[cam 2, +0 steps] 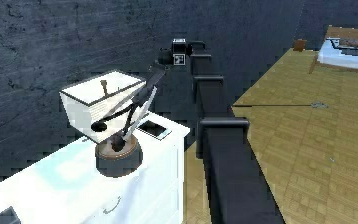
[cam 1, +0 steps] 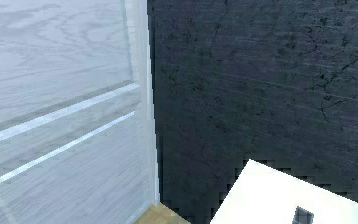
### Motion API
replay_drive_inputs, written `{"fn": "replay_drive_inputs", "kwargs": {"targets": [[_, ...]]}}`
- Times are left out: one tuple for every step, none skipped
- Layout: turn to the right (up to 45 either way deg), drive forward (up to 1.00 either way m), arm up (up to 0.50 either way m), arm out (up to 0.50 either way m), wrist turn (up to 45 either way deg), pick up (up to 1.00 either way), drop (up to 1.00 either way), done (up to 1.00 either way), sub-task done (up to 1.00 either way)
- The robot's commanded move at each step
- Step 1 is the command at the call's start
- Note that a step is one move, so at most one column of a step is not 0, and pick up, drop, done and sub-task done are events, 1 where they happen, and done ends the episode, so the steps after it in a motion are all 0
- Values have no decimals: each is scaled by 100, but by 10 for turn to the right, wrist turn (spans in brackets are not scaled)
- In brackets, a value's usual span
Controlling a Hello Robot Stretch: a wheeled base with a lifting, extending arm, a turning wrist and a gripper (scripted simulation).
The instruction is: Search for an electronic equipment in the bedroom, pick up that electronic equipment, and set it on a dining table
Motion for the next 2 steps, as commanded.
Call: {"fn": "replay_drive_inputs", "kwargs": {"targets": [[0, 0, 0, 0, 450, 0, 0, 0, 0], [0, 0, 0, 0, 450, 0, 0, 0, 0]]}}
